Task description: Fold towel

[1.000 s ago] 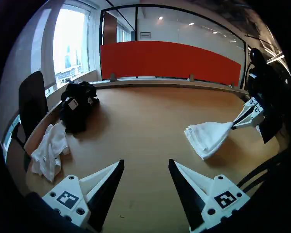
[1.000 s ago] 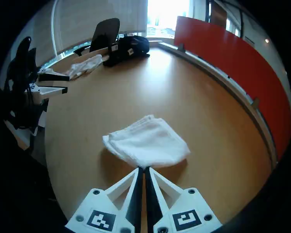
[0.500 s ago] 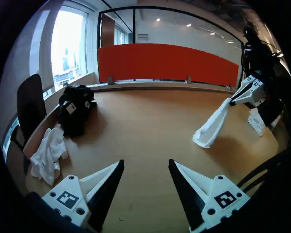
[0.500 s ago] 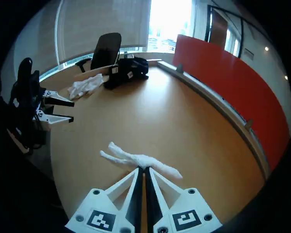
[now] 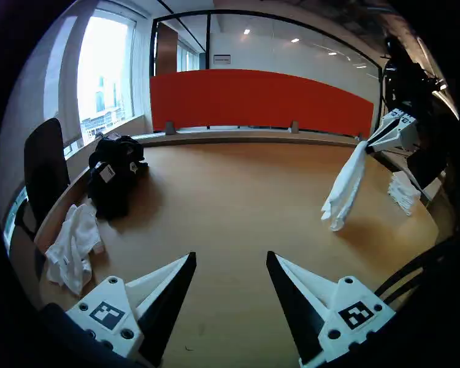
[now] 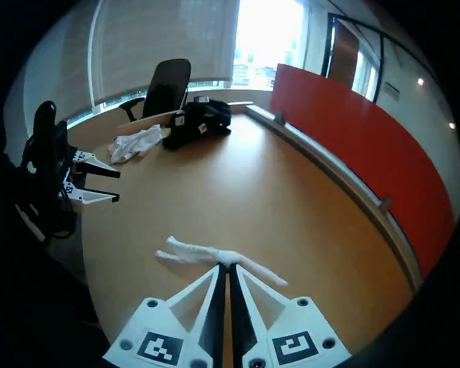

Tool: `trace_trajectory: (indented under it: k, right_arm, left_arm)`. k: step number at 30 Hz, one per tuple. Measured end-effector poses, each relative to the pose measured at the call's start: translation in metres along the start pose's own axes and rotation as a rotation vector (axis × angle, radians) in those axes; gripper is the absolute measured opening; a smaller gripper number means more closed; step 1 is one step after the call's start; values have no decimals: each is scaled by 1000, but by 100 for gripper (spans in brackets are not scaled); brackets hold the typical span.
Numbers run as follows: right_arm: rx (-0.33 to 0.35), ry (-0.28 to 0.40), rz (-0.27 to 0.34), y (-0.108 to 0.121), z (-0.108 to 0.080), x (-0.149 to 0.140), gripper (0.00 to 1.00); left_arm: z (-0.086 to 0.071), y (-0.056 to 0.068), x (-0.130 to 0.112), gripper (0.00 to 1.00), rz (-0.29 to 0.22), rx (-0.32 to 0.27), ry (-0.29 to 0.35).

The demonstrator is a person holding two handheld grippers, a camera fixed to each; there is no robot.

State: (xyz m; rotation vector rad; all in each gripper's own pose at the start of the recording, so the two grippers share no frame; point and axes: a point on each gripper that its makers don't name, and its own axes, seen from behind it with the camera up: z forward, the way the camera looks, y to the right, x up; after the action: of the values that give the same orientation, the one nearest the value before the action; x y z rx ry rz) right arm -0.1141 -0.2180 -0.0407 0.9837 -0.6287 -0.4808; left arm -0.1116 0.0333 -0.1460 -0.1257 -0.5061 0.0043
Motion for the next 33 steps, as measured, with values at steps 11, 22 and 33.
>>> trace_trajectory:
  k: [11, 22, 33]
  right_arm:
    - [-27, 11, 27, 30, -23, -4, 4]
    - [-79, 0, 48, 66, -54, -19, 4]
    - [-122, -12, 92, 100, -84, -40, 4]
  left_arm:
    - [4, 5, 4, 84, 11, -13, -3]
    - [8, 10, 9, 84, 16, -20, -1]
    - [9, 11, 12, 84, 22, -16, -3]
